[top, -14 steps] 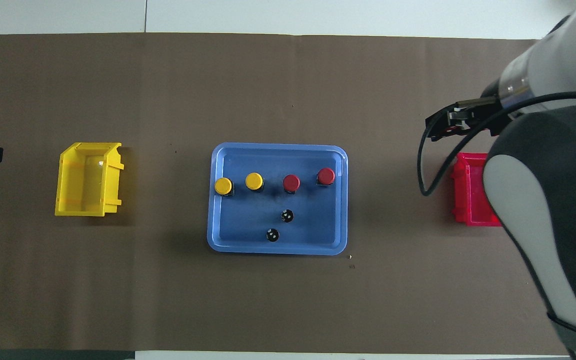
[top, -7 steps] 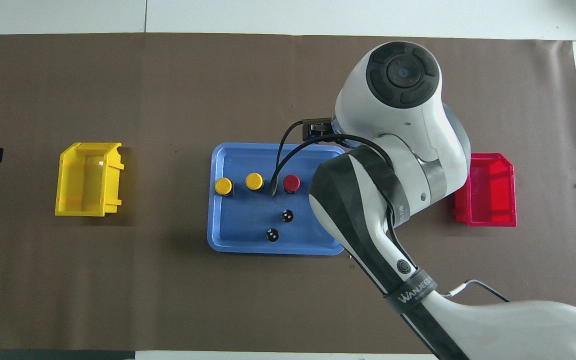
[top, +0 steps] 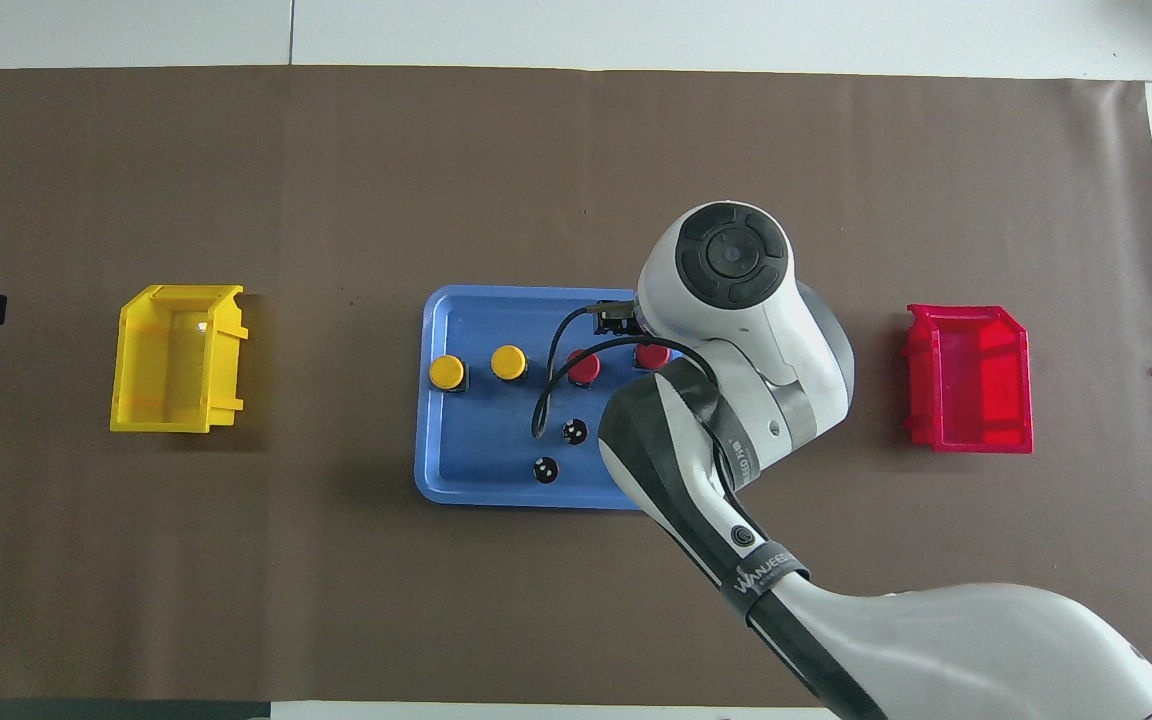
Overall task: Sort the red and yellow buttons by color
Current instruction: 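Reach into the blue tray and grasp a red button with the right gripper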
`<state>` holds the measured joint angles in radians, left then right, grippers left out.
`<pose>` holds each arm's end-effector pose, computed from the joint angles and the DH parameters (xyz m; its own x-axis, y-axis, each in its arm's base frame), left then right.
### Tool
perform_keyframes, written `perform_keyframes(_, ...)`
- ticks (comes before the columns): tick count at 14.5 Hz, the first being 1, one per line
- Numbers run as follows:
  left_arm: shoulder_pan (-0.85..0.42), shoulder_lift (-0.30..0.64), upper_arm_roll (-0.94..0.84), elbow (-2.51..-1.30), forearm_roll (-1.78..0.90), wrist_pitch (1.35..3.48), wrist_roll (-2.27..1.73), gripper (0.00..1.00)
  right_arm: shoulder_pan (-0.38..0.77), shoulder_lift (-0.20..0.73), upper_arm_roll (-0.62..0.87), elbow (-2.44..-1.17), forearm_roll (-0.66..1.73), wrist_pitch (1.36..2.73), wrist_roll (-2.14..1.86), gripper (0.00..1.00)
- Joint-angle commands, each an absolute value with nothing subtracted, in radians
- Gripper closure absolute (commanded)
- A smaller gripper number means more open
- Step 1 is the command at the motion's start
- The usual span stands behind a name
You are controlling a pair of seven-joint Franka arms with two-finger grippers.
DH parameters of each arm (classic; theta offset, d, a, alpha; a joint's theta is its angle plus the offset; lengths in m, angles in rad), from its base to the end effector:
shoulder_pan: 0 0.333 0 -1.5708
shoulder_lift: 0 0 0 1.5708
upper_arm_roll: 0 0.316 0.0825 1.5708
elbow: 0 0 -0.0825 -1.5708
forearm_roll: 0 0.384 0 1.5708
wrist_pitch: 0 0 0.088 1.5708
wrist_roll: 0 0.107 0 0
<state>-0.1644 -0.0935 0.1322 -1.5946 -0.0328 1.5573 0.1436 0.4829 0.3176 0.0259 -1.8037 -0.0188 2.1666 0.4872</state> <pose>0.5238 -0.0167 0.6621 0.9827 -0.1750 0.0612 -0.1774 -0.9835 0.0366 0.5601 0.3102 0.3740 0.9986 0.0300 0.0438 0.0306 -0.9994 -0.0142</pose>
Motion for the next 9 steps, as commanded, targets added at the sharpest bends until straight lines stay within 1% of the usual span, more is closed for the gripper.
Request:
perform_keyframes(1, -0.16, -0.1, 0.132, -1.589, -0.048, 1.539, 0.152, 0.0, 0.497, 0.331, 0.023, -1.83, -0.029, 2.198, 0.499, 0.17)
perform_keyframes(2, -0.169, -0.1, 0.129, -1.589, -0.048, 1.539, 0.153, 0.0, 0.495, 0.334, 0.023, -1.83, -0.029, 2.204, 0.496, 0.2)
perform_keyframes(5, -0.167, -0.1, 0.127, -1.589, -0.048, 1.539, 0.155, 0.0, 0.492, 0.341, 0.023, -1.85, -0.029, 2.233, 0.489, 0.33)
perform_keyframes(6, -0.163, -0.103, 0.129, -1.589, -0.048, 1.533, 0.155, 0.0, 0.492, 0.341, 0.023, -1.85, -0.029, 2.235, 0.488, 0.39)
perform_keyframes(7, -0.16, -0.115, 0.129, -1.589, -0.048, 1.529, 0.153, 0.0, 0.492, 0.341, 0.023, -1.85, -0.029, 2.23, 0.488, 0.48)
perform_keyframes(9, -0.16, -0.123, 0.132, -1.614, -0.048, 1.534, 0.153, 0.0, 0.489, 0.341, 0.023, -1.845, -0.029, 2.214, 0.488, 0.74)
